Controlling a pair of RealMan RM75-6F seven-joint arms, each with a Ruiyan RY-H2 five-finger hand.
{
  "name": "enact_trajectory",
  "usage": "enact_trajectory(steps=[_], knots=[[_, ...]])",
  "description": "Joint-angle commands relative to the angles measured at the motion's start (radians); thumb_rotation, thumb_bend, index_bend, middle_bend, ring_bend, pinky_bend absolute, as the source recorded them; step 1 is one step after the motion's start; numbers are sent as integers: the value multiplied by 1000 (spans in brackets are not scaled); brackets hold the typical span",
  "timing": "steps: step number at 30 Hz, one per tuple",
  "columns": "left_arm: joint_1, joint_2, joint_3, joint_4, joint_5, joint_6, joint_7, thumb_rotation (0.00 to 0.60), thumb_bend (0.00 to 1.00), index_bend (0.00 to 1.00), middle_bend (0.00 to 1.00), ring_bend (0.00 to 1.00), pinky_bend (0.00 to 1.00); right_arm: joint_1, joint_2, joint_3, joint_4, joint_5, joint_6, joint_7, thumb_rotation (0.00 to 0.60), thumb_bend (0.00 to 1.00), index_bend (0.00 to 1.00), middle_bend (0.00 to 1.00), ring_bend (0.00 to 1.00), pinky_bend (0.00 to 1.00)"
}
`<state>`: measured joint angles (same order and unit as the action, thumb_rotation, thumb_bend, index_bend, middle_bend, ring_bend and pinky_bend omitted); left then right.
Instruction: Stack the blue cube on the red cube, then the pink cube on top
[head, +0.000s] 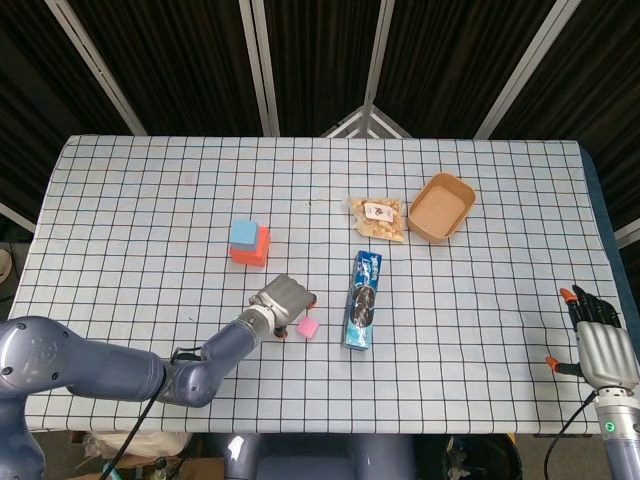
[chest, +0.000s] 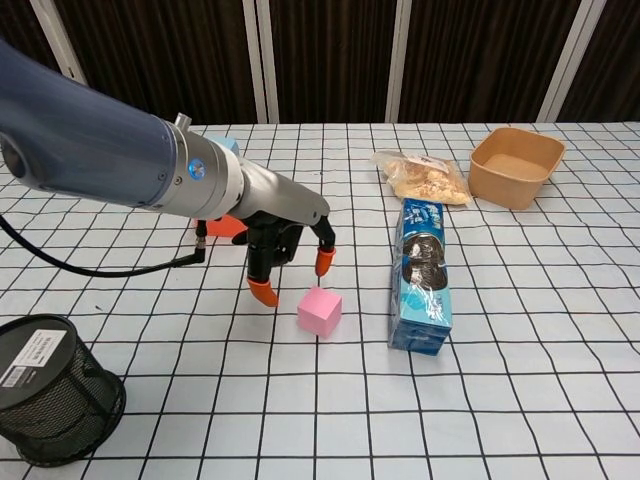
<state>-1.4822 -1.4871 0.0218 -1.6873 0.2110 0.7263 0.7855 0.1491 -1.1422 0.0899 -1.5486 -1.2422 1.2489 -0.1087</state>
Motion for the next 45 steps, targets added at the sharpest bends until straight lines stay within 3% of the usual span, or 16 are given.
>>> enact_trajectory(steps=[1,15,45], knots=[[2,-18,10,20,26,-6,-14,600,274,291,810,646,695,0,2,1,-1,2,-2,2,600,94,33,10,58,87],[-10,-36,29,13,84,20,-41,600,274,314,812,646,695,1,6,-1,-5,-1,-7,13,600,95,33,10,58,87],[-33,-98,56,35,80,85,-10,600,275,296,814,646,696,16,9,-8,-1,-7,-43,38,600,94,33,10,58,87]])
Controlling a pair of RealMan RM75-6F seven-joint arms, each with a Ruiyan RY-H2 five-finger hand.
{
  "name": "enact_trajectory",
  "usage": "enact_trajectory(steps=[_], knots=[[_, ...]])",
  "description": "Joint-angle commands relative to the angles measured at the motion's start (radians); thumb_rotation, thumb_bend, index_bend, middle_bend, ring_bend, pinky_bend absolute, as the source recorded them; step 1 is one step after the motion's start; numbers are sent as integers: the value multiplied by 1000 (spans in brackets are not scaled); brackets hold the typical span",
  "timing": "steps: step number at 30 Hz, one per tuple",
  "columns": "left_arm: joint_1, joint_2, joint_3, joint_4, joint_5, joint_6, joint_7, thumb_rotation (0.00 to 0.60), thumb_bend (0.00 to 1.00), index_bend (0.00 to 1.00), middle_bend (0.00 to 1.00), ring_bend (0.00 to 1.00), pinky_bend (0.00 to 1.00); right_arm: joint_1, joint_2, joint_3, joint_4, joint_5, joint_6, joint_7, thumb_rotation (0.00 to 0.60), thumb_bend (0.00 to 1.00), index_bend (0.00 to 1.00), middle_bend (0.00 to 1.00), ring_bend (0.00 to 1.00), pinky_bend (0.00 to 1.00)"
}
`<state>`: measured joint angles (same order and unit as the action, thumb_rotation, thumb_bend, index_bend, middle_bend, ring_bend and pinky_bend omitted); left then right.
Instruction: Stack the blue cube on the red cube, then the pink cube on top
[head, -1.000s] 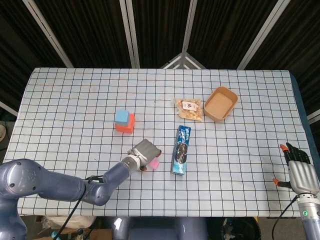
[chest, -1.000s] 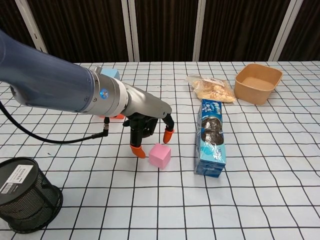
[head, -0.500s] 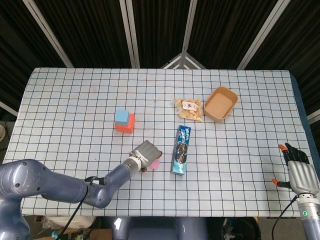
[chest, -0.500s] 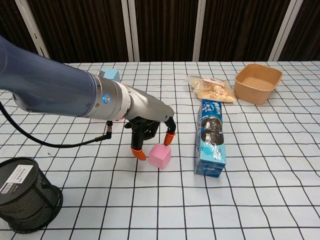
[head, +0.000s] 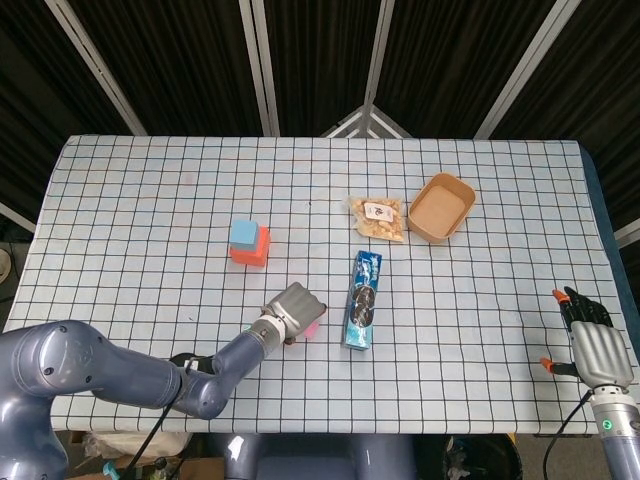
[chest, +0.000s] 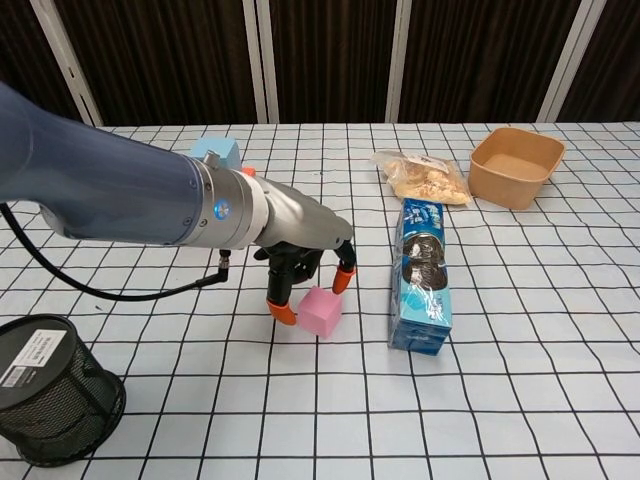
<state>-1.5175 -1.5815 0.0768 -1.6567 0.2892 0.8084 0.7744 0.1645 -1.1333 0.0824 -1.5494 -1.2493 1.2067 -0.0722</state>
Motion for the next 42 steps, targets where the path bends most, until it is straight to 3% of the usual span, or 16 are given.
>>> enact_trajectory(steps=[1,42], knots=[[4,-7,1,7,4,4,1,600,276,297,815,646,696,0,1,0,0,0,0,2,600,94,33,10,58,87],[48,-35,-27,21,54,41,31,600,331,336,817,646,696,13,10,-9,-5,8,-38,26,600,94,33,24,58,87]])
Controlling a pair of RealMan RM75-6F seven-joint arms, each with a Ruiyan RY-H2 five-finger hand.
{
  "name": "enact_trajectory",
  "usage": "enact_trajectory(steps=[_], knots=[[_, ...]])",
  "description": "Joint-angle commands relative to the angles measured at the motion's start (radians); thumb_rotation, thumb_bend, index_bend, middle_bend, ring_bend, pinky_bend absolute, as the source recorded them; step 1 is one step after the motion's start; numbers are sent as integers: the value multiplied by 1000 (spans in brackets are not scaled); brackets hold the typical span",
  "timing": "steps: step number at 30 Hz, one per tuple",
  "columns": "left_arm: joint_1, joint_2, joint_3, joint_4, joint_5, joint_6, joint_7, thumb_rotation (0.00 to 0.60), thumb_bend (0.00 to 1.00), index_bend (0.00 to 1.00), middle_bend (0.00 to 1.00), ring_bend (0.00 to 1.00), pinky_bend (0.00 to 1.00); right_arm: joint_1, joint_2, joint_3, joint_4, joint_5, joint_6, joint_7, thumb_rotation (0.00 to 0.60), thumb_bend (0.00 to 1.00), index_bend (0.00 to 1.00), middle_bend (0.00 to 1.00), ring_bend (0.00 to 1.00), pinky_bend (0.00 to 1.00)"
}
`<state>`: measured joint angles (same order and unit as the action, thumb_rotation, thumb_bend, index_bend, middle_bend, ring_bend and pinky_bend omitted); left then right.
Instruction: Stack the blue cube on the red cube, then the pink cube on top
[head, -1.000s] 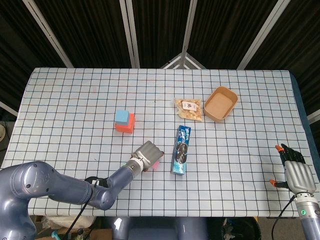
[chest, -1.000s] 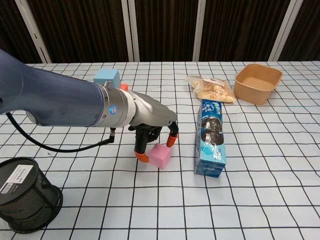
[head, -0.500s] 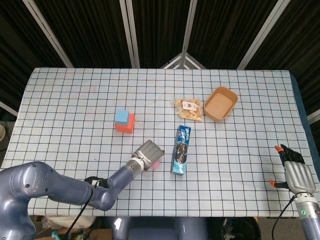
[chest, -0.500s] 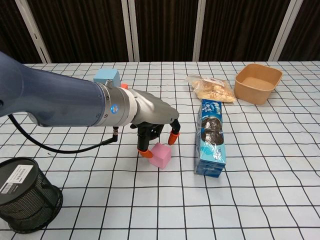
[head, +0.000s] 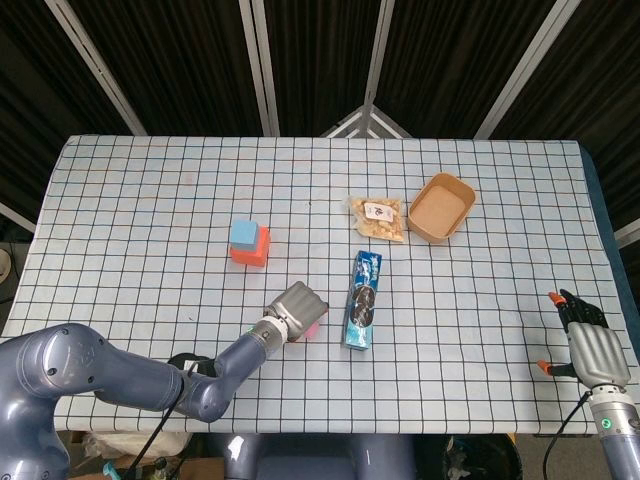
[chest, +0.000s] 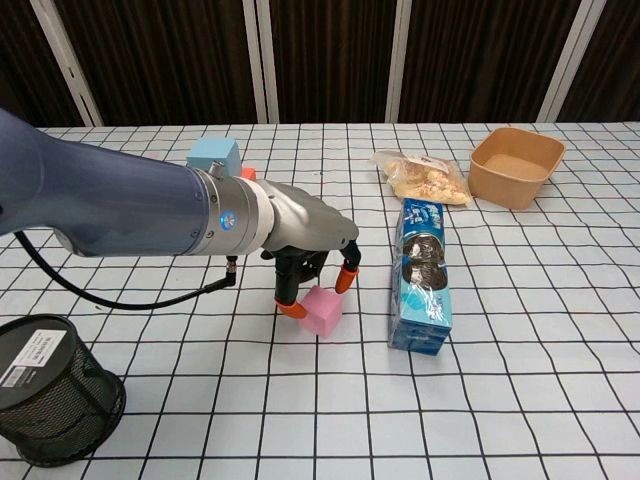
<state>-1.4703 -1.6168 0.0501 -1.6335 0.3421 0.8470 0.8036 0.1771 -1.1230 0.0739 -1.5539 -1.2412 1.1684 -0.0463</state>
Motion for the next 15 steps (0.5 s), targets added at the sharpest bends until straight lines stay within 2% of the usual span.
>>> enact_trajectory(steps=[1,15], knots=[[1,1,-1,-4,2,5,3,600,331,336,817,646,696,0,0,0,0,-1,0,0,600,95,33,24,58,87],[5,12,-6,-29,-7,26,27,600,331,357,817,646,696,3,6,-4,-5,0,-9,8,600,95,33,32,58,87]])
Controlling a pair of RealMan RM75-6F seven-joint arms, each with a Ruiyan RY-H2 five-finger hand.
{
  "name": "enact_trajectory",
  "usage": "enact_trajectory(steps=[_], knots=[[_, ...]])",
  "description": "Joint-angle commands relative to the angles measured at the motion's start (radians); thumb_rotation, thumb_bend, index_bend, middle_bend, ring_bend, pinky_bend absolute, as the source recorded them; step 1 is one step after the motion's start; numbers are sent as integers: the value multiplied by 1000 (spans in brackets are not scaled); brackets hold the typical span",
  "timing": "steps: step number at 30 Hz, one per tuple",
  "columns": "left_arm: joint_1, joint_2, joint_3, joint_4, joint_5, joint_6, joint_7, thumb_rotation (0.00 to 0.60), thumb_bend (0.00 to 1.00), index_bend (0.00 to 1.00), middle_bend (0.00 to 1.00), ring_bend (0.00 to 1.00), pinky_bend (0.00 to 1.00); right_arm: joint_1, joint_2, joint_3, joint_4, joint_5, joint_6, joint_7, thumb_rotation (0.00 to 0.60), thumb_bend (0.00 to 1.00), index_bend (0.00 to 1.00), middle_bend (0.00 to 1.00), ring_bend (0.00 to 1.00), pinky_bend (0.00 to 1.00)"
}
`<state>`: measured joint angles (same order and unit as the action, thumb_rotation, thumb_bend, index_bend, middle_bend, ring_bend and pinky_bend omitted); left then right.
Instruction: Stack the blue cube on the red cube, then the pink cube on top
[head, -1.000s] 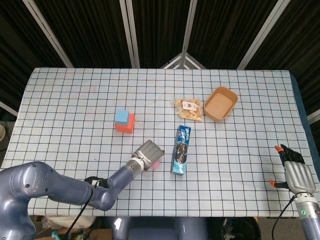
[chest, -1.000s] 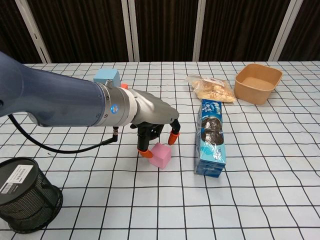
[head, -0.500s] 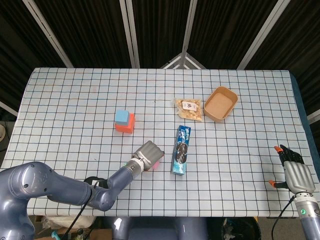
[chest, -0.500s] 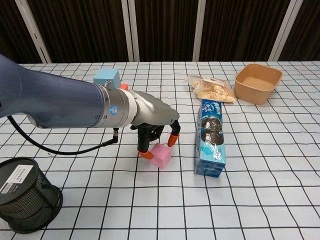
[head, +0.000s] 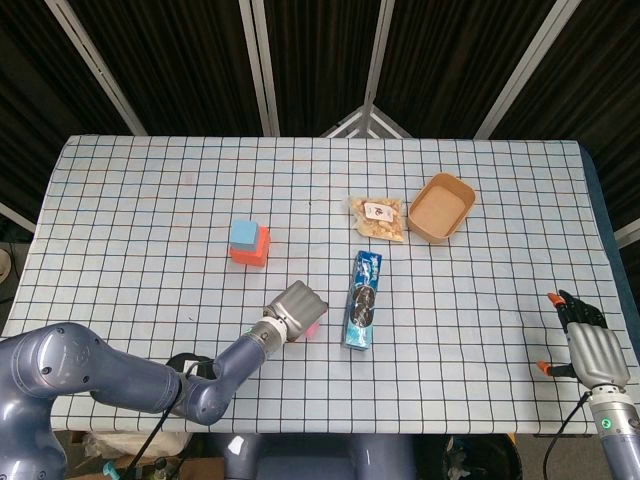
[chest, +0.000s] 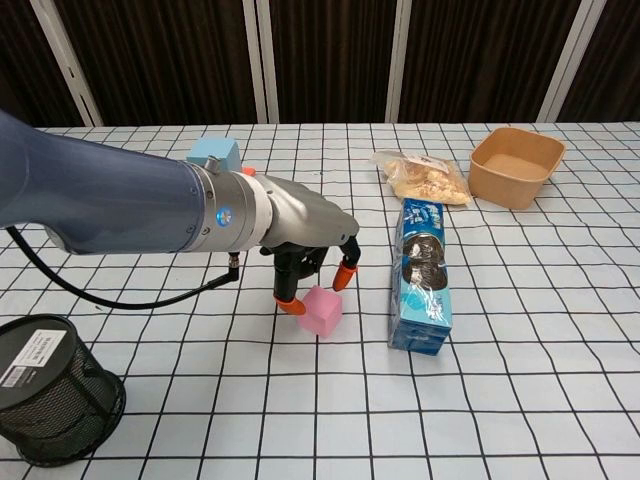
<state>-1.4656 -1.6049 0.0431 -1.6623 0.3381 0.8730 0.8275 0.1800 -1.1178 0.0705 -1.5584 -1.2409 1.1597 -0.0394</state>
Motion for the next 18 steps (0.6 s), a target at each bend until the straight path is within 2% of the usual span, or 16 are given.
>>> enact_trajectory(steps=[1,18], knots=[[0,0,1,1,-7,-1,5,600,331,357,817,647,696,1,1,-1,-1,-1,-2,1,600,95,33,38,58,87],[1,-4,-2,10,-25,-15,15,600,340,377,820,646,696,1,0,0,1,1,0,5,600,95,33,44,58,87]])
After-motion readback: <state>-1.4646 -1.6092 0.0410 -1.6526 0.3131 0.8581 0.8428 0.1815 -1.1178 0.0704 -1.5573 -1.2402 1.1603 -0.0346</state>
